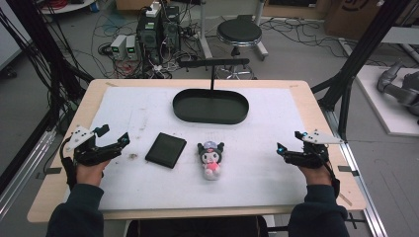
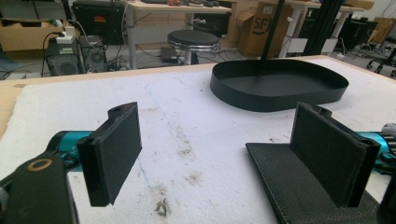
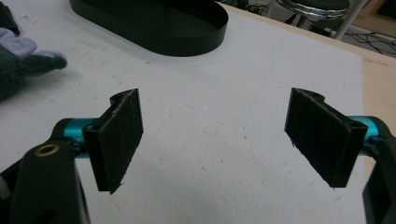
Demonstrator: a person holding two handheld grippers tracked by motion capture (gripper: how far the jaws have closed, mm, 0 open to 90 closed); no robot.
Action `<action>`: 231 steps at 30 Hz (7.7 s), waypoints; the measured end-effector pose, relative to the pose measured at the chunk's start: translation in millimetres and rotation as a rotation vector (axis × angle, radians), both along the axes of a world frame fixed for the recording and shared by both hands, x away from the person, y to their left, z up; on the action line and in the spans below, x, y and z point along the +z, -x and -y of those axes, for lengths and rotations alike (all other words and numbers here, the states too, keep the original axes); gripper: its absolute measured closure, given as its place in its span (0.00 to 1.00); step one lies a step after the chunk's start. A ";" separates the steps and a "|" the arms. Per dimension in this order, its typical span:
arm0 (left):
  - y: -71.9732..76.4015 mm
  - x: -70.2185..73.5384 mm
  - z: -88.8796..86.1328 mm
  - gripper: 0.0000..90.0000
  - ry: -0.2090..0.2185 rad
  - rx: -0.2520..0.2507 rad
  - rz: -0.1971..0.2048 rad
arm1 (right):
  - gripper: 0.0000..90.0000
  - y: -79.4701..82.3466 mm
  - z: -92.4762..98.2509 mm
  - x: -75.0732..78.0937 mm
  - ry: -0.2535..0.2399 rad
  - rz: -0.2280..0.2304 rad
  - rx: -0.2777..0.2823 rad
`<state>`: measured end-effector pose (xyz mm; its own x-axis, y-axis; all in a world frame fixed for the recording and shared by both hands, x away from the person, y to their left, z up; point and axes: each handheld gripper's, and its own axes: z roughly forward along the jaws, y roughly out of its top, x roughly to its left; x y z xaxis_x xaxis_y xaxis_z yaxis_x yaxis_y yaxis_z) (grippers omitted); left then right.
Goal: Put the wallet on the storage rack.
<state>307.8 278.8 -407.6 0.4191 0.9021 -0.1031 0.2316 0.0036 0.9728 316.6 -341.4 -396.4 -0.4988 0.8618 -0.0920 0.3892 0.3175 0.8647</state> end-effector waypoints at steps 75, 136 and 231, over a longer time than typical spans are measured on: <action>-16.6 14.0 34.8 0.97 0.060 -0.270 -0.159 | 0.22 6.8 -2.1 -2.4 0.006 -0.017 0.012; -2.2 6.3 68.5 0.23 0.076 -0.251 -0.108 | 0.22 6.1 -0.8 -3.3 0.013 -0.025 0.014; -210.9 0.6 194.1 0.59 -0.067 -0.241 -0.229 | 0.22 9.5 9.6 -0.3 -0.067 -0.012 0.017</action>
